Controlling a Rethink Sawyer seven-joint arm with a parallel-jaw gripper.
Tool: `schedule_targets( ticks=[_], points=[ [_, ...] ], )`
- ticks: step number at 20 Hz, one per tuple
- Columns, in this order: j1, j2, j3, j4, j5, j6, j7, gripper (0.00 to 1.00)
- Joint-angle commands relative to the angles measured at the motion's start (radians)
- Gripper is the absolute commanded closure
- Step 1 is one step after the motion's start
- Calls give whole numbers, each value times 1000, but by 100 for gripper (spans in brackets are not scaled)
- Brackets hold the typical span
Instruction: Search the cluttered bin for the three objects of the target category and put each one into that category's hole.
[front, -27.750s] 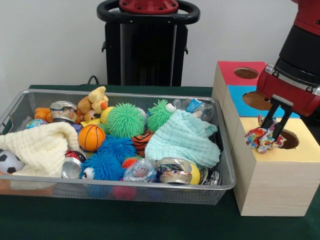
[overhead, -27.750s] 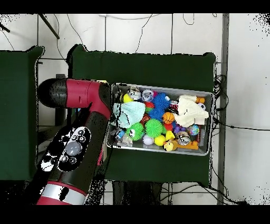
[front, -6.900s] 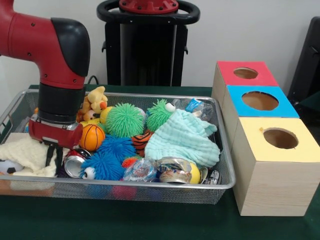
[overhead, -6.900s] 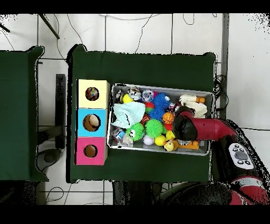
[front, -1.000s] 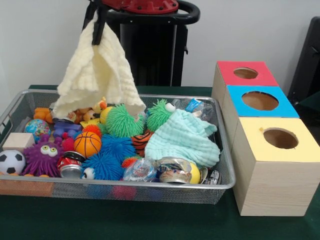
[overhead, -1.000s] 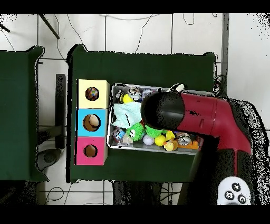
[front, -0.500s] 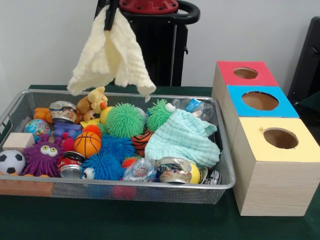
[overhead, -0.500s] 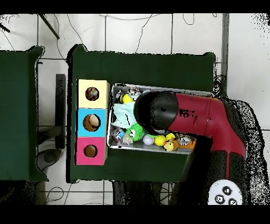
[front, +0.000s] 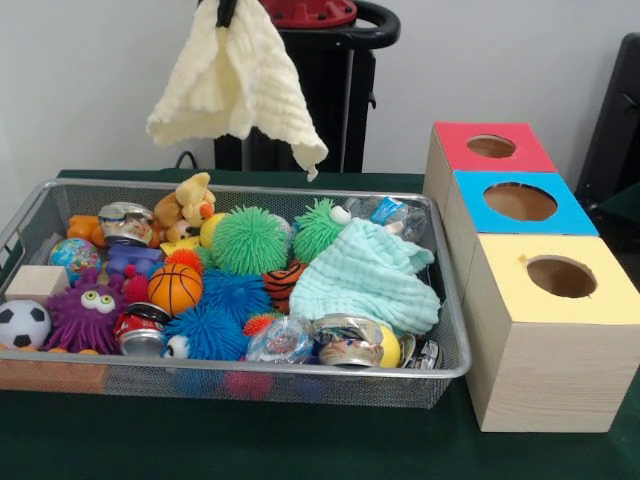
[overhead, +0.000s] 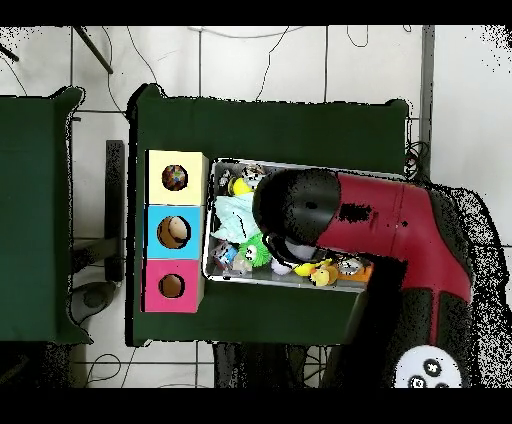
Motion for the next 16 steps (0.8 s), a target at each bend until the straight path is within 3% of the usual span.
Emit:
schedule_targets(
  ticks=[1,10,16],
  points=[
    [-35,33,8,33,19,-38,126,100],
    [-60,95,-17,119,-86,-437,141,100],
    [-136,107,5,194,-106,-676,42,100]
  ],
)
